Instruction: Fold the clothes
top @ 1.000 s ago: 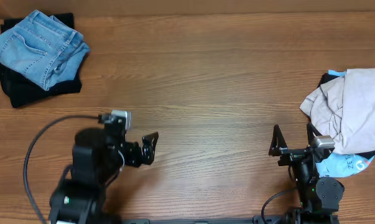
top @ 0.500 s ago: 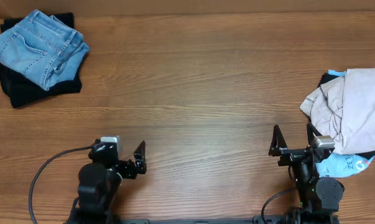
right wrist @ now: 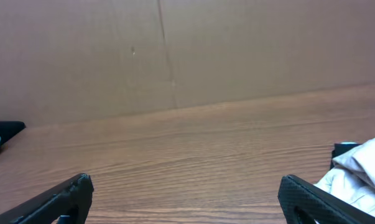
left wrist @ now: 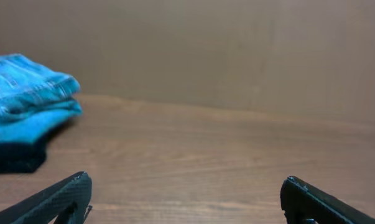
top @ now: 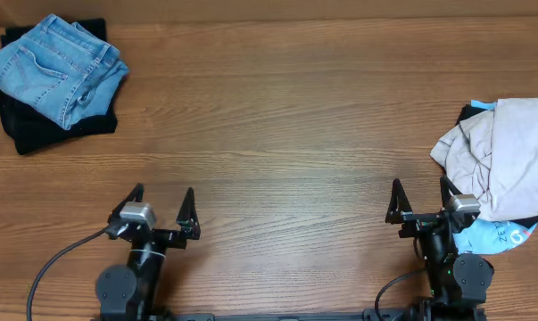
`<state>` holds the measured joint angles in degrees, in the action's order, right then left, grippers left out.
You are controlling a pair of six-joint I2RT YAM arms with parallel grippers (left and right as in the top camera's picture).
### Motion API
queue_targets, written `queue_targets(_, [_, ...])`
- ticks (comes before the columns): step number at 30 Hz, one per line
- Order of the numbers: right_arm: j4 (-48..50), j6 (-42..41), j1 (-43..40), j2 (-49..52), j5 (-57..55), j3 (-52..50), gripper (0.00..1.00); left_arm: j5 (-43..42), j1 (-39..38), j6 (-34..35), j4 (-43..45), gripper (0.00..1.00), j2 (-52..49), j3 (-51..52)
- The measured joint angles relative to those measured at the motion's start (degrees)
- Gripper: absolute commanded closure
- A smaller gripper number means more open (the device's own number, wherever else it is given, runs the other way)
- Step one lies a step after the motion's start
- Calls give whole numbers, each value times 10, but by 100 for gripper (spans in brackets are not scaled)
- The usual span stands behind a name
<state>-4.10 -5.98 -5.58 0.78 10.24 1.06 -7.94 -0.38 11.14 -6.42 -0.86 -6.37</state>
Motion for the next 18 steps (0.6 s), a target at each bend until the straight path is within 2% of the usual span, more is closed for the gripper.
queue_targets(14, [0, 0, 0, 0, 0, 0, 0, 0, 28, -28, 64, 0, 0, 58])
queue_targets(18, [0, 0, 0, 0, 0, 0, 0, 0, 39, -28, 29, 0, 1, 59])
